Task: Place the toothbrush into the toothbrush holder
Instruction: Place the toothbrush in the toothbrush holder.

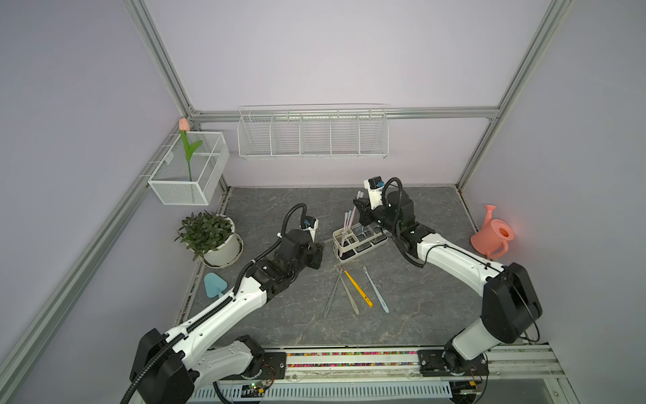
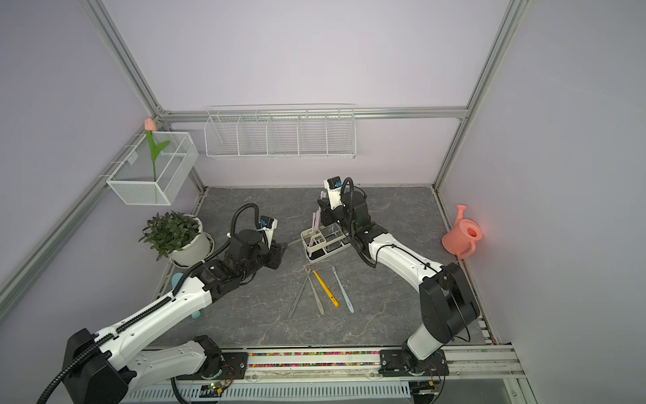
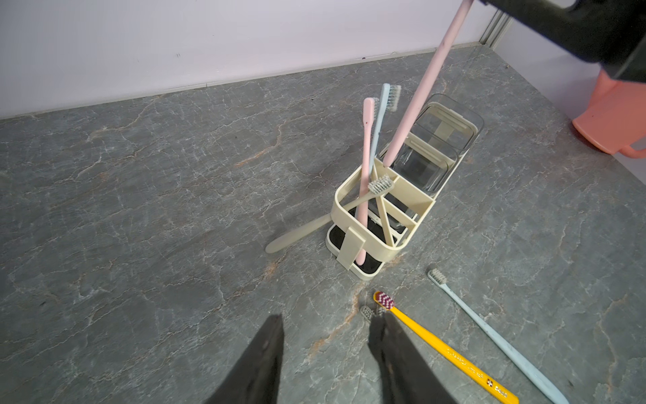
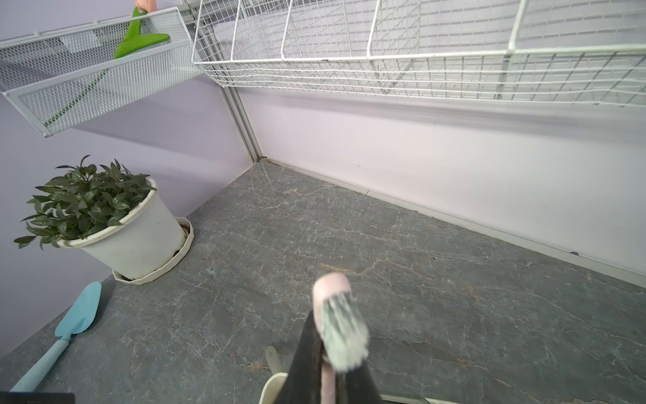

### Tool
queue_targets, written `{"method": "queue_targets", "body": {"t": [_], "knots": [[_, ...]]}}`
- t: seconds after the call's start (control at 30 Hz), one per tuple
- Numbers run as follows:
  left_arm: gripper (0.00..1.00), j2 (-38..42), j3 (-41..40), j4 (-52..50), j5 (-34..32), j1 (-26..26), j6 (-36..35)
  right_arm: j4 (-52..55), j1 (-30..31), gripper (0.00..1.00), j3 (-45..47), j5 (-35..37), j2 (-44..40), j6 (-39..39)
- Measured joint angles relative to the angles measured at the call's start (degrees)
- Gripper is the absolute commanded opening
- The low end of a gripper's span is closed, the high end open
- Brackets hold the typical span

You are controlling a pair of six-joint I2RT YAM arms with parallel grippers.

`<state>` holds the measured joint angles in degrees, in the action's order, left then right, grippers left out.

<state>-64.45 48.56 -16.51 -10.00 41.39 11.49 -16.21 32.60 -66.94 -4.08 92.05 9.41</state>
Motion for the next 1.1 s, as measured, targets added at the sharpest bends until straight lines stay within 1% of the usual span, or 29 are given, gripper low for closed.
{"method": "queue_targets", "body": {"t": [0.5,1.1], "knots": [[0.47,-0.33,-0.02,0.02,-0.70,0.00,-0.04,-0.50,0.02,0.07,0.26,-0.68,0.17,0.42],[0.47,-0.83,-0.02,0.39,-0.66,0.00,0.00,-1.31,0.28,0.07,3.28,-1.44,0.15,0.85]]}}
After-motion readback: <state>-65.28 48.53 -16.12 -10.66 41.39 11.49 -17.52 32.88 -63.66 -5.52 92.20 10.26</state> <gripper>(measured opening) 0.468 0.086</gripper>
